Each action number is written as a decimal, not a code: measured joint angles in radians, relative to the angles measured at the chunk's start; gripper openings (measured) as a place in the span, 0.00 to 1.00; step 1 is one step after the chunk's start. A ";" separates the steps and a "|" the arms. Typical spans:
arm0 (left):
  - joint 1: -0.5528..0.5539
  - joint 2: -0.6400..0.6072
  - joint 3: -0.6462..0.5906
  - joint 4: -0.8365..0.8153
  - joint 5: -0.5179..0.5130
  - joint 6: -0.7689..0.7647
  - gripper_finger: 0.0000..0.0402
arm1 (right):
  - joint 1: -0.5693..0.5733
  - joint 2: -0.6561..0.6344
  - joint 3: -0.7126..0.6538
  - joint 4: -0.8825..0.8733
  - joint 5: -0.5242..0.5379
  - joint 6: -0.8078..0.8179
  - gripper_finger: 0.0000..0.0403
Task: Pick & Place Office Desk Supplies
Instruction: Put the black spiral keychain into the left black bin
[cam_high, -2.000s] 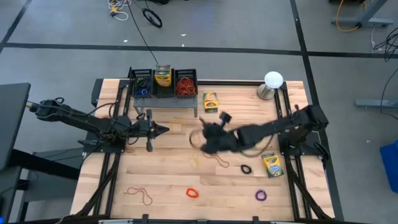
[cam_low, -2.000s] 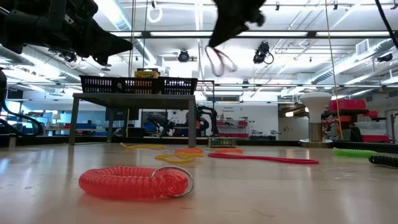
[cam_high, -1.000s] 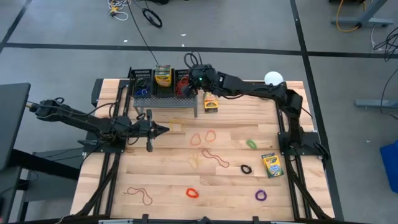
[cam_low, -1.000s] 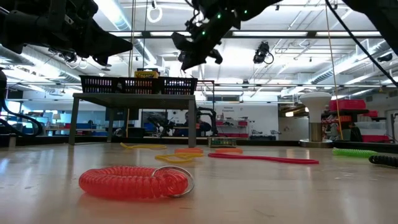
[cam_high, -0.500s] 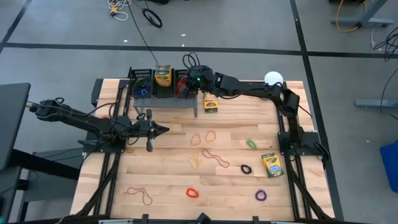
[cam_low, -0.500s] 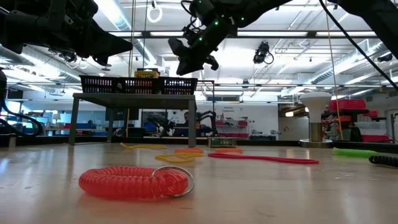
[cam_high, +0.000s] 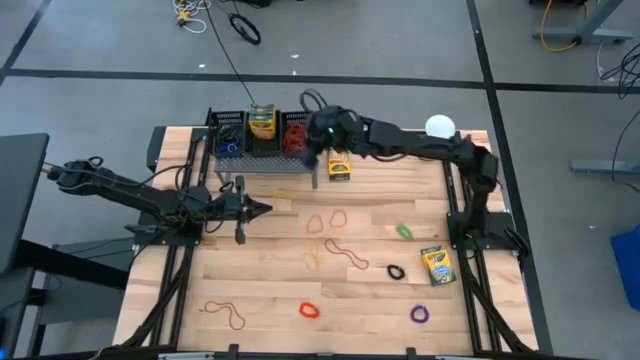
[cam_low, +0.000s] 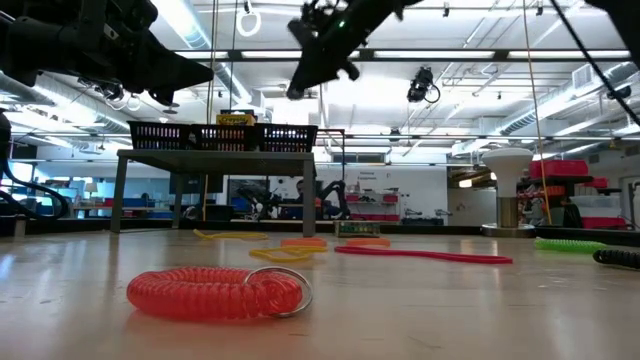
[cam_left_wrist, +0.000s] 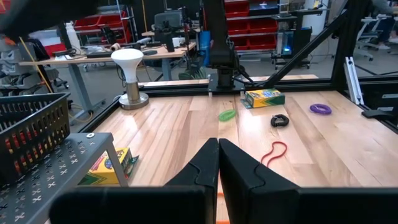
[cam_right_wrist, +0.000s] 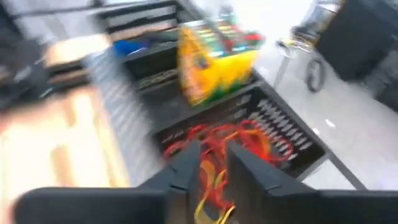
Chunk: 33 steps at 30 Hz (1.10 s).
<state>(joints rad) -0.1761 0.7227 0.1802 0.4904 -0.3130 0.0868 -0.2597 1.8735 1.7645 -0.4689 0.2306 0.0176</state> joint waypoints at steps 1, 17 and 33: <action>0.000 0.000 0.000 0.000 0.000 0.000 0.05 | 0.010 -0.022 -0.037 0.010 -0.006 -0.008 0.12; 0.000 0.000 0.000 0.000 0.000 0.000 0.05 | 0.223 -0.528 -0.952 0.522 0.089 0.030 0.01; 0.000 0.000 0.000 0.010 0.000 -0.019 0.05 | 0.448 -0.698 -1.349 1.085 0.071 0.244 0.02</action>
<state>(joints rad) -0.1761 0.7227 0.1802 0.5003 -0.3127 0.0681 0.1882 1.1759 0.4152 0.6159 0.3013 0.2613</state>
